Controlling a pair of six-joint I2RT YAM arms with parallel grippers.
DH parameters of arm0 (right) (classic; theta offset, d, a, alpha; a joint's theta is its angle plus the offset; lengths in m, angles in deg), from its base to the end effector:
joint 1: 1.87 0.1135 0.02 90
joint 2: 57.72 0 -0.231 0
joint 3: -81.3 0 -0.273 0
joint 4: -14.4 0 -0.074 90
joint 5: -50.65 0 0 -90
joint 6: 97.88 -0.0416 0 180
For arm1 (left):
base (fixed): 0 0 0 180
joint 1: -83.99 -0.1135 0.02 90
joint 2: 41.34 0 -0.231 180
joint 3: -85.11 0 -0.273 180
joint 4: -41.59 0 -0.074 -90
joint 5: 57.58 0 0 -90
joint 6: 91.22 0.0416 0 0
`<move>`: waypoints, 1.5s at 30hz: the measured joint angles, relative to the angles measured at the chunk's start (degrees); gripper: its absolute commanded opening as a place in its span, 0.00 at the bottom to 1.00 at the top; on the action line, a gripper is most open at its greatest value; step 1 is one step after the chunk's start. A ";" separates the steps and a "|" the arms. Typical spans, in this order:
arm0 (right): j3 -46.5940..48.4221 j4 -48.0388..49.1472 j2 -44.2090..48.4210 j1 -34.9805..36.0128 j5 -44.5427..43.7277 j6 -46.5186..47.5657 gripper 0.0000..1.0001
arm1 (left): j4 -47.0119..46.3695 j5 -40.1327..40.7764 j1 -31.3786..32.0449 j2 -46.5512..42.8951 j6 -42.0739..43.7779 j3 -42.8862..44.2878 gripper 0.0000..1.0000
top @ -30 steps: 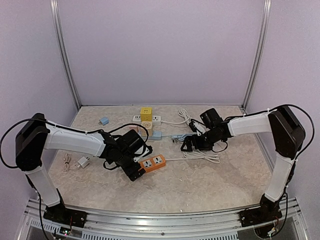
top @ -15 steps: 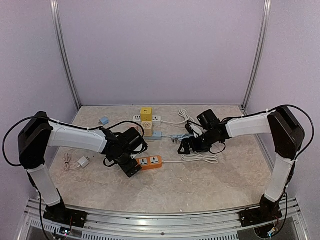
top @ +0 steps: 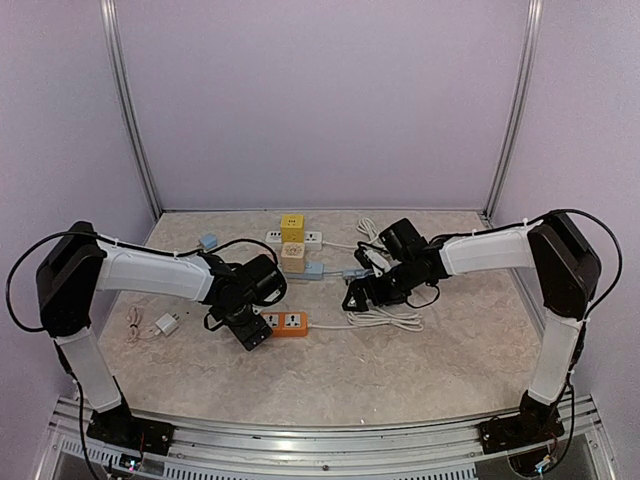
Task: Insert the plug
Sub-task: Move the socket to the center of the board, then adjust the plug at the center of the board.
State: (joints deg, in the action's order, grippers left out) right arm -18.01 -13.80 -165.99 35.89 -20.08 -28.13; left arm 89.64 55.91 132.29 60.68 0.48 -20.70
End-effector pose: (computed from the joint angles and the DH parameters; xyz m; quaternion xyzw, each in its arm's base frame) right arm 0.3063 0.2546 0.1128 -0.1921 0.9238 0.2805 0.1761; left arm 0.2365 -0.2405 0.1032 0.3880 0.8912 0.1379 0.1904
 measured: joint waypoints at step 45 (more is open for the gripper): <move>-0.57 -7.32 20.55 -0.83 -8.76 3.82 1.00 | 20.79 -6.56 -18.75 -17.11 -15.89 11.02 0.99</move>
State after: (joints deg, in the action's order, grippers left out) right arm -18.58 -21.13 -145.44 35.06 -28.85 -24.31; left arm 110.43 49.35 113.53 43.57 -15.41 -9.68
